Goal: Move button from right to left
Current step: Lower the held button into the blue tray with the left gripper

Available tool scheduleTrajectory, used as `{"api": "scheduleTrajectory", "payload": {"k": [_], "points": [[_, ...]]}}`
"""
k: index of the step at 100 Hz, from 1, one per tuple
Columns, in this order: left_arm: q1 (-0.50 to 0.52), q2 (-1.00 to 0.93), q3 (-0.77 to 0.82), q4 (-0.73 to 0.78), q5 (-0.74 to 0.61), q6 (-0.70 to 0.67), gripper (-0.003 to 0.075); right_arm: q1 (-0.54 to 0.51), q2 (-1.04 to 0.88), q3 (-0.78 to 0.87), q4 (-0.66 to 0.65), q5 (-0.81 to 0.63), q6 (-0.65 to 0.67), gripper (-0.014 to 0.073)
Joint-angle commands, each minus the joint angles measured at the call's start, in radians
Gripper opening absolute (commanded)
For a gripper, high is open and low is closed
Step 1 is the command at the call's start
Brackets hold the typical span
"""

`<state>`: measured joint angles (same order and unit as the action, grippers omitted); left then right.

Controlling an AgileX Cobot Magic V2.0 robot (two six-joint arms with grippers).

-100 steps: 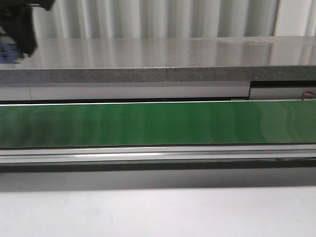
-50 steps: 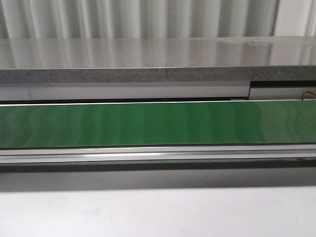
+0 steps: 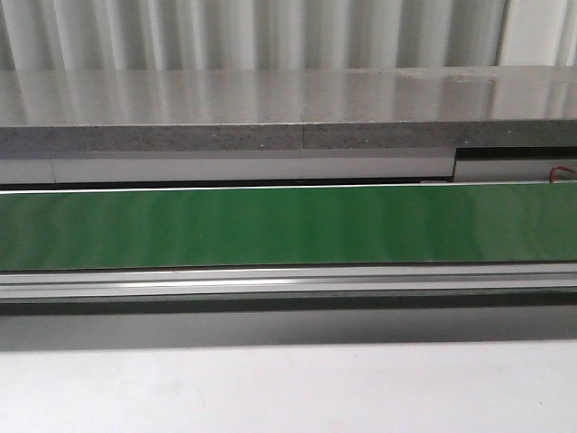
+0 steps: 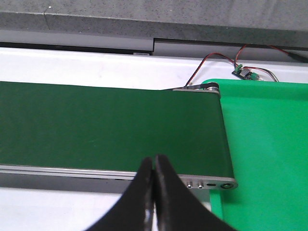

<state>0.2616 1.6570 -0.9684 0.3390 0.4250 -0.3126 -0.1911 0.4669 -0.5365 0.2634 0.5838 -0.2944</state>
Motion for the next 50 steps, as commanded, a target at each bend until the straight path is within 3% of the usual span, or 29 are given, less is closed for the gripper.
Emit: {"api": "scheduleTrajectory", "payload": {"k": [1, 40, 50], "points": [[0.002, -0.003, -0.029, -0.002, -0.071, -0.001, -0.0020, 0.000, 0.003, -0.023, 0.014, -0.071, -0.010, -0.0067], [0.002, 0.030, -0.029, -0.012, -0.099, -0.001, -0.0016, 0.000, 0.003, -0.023, 0.014, -0.071, -0.010, -0.0067], [0.006, 0.035, -0.029, -0.014, -0.101, -0.001, 0.0029, 0.000, 0.003, -0.023, 0.014, -0.071, -0.010, -0.0067]]}}
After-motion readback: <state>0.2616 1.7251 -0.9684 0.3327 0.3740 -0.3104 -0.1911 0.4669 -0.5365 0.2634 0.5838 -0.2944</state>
